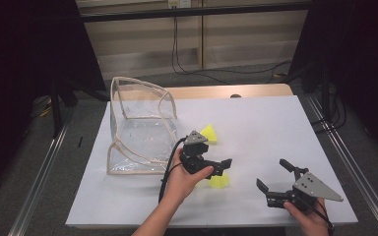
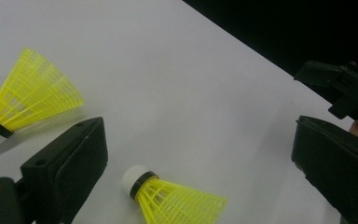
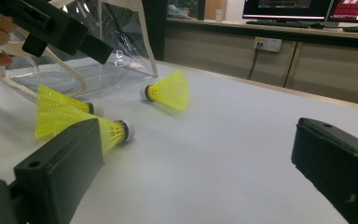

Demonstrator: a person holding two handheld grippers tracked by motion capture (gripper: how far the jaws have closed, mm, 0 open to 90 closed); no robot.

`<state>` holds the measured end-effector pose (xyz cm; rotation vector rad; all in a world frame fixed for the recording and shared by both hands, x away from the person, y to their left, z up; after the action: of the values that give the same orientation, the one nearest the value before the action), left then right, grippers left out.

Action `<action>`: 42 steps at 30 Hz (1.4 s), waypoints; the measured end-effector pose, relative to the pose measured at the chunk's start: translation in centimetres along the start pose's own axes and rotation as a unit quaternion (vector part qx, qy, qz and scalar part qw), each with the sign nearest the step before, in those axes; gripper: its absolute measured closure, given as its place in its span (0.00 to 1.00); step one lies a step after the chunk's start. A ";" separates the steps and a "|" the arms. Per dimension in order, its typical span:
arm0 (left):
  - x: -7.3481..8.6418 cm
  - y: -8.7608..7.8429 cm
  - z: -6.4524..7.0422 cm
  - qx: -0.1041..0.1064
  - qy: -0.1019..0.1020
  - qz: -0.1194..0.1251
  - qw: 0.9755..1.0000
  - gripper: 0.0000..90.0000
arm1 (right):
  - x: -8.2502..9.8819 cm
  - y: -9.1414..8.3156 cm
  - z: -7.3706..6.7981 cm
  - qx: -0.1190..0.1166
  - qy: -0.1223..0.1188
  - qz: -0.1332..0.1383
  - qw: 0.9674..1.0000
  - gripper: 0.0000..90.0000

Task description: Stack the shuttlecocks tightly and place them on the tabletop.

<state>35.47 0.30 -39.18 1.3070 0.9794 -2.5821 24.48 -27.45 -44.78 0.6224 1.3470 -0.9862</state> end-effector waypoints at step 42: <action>2.4 -2.1 -0.1 0.042 0.026 -0.032 0.998 0.04 | 0.0 0.0 -0.1 -0.001 0.001 0.001 1.000 0.02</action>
<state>33.35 2.53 -39.94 1.3902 0.9468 -2.6777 24.44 -27.40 -44.75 0.6233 1.3480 -0.9828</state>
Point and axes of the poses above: each handheld gripper's, and its own axes: y roughly forward along the jaws, x roughly out of its underside, z roughly to its right, the point moved 1 cm from there along y, roughly forward along the jaws, and after that the axes turned 8 degrees about -y, right-handed, at the moved point
